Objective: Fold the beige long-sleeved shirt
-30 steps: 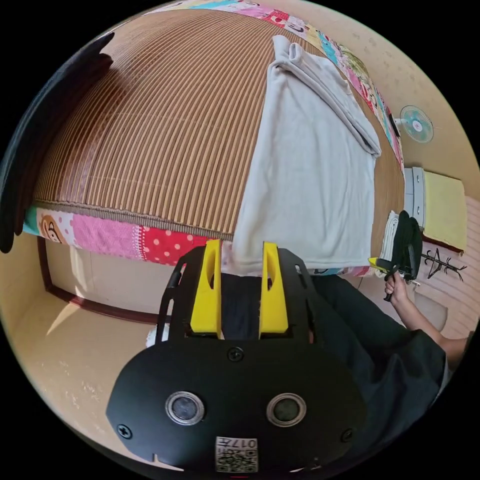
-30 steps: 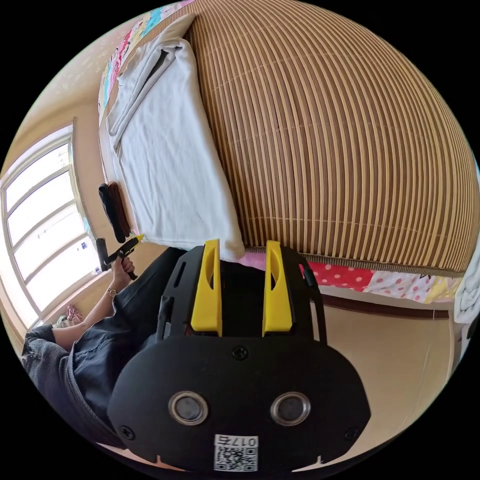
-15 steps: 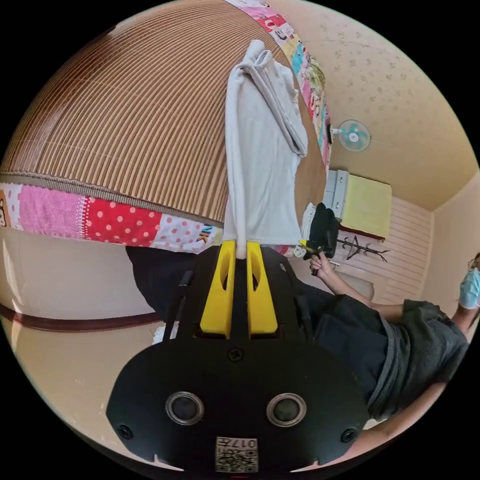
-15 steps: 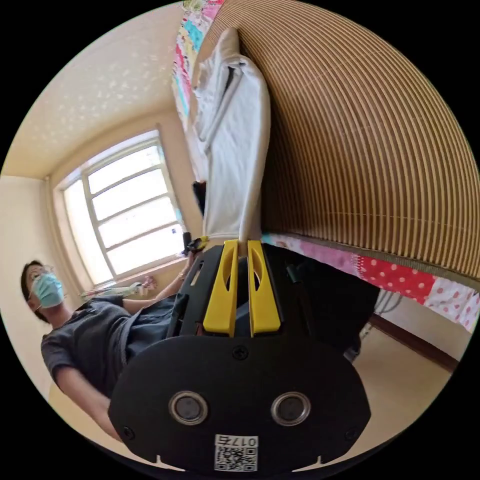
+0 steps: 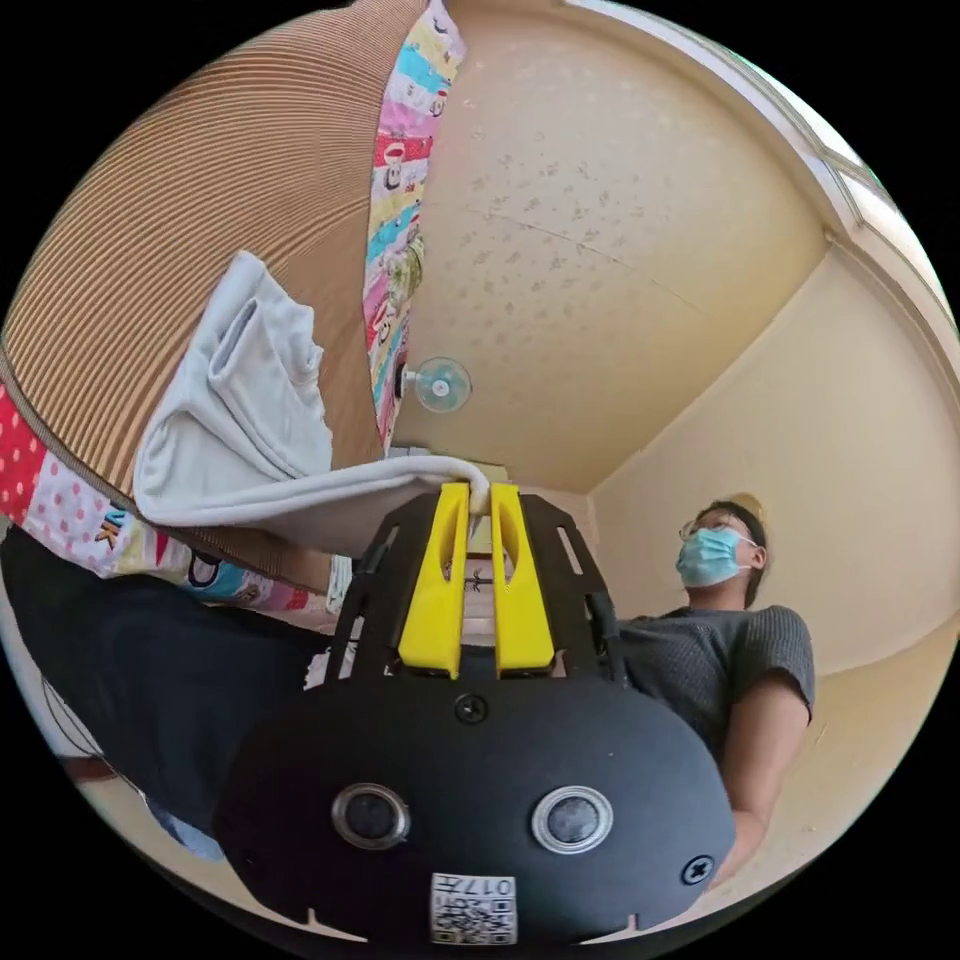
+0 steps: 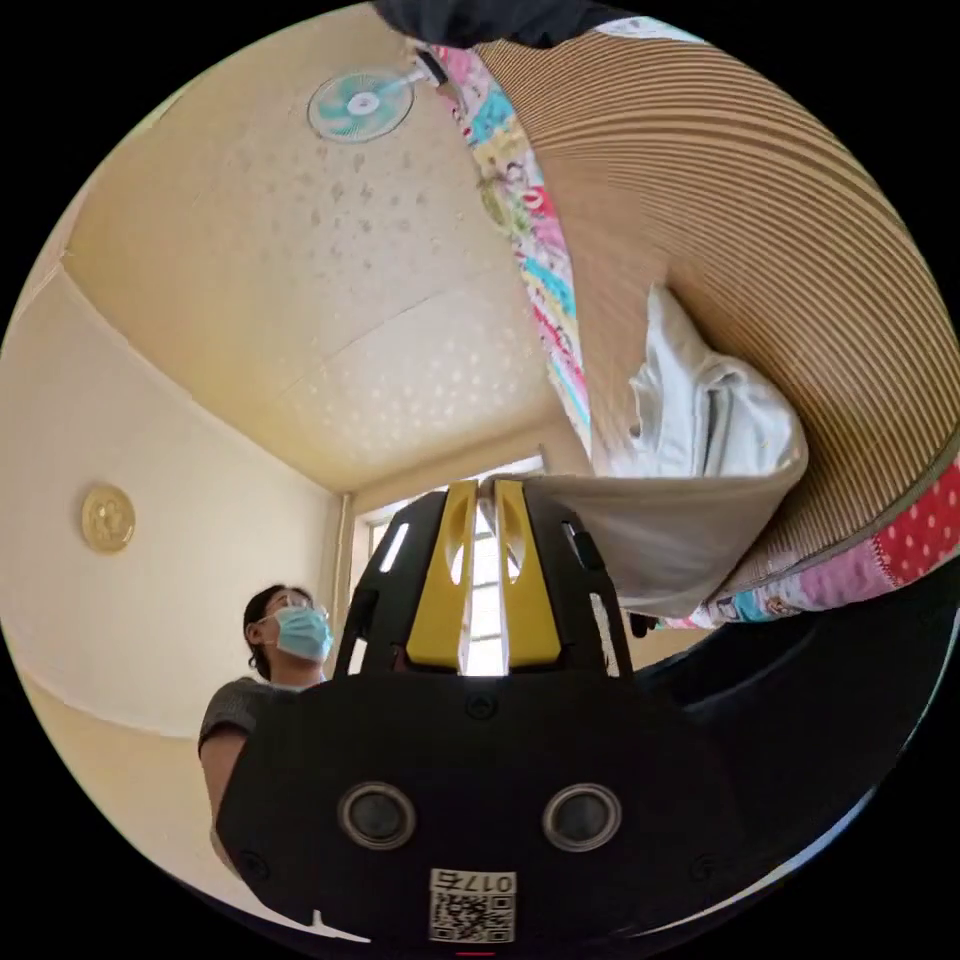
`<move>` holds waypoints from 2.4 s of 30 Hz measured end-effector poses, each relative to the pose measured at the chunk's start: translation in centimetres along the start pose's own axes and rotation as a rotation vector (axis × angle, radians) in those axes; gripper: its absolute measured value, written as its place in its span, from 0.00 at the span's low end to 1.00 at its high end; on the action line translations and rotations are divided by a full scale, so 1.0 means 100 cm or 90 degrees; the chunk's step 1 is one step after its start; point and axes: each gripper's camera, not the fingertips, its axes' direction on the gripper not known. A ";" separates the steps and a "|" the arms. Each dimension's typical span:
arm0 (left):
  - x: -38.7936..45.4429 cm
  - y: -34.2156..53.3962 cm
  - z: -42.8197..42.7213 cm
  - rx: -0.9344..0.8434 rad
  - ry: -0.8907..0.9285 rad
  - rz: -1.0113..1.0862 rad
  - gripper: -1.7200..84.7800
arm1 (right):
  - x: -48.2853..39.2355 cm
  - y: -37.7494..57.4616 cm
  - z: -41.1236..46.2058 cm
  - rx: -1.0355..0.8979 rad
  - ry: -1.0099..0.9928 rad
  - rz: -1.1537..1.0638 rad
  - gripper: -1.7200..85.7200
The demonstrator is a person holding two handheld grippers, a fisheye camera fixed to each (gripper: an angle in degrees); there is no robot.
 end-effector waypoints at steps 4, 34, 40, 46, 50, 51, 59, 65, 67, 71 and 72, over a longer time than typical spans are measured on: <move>-0.025 -0.058 -0.001 0.185 0.035 -0.084 0.07 | 0.012 -0.057 0.045 -0.004 0.065 -0.002 0.03; -0.023 -0.090 -0.009 0.252 0.123 -0.218 0.07 | 0.077 0.034 0.293 -0.392 0.637 -0.196 0.06; -0.024 -0.125 0.035 0.159 0.078 -0.185 0.07 | 0.043 -0.030 0.277 -0.286 0.619 -0.221 0.06; -0.092 -0.200 0.064 0.221 -0.010 -0.184 0.07 | 0.105 -0.076 0.355 -0.317 0.726 -0.220 0.06; -0.140 -0.233 0.062 0.229 -0.124 -0.215 0.08 | 0.155 -0.098 0.383 -0.360 0.833 -0.167 0.07; -0.153 -0.237 0.060 0.233 -0.136 -0.227 0.08 | 0.155 -0.098 0.384 -0.353 0.857 -0.164 0.07; -0.159 -0.205 0.027 0.133 -0.260 -0.045 0.16 | 0.100 -0.017 0.366 -0.385 0.821 -0.247 0.10; -0.220 -0.122 0.028 -0.071 -0.464 -0.012 0.19 | 0.141 0.061 0.364 -0.525 0.772 -0.143 0.12; -0.248 -0.103 0.028 -0.094 -0.402 -0.029 0.20 | 0.157 0.076 0.376 -0.556 0.728 -0.103 0.13; -0.287 -0.090 0.040 -0.139 -0.346 -0.052 0.20 | 0.189 0.104 0.434 -0.655 0.664 -0.038 0.17; -0.294 -0.088 0.042 -0.147 -0.349 -0.061 0.19 | 0.194 0.114 0.458 -0.695 0.682 -0.051 0.19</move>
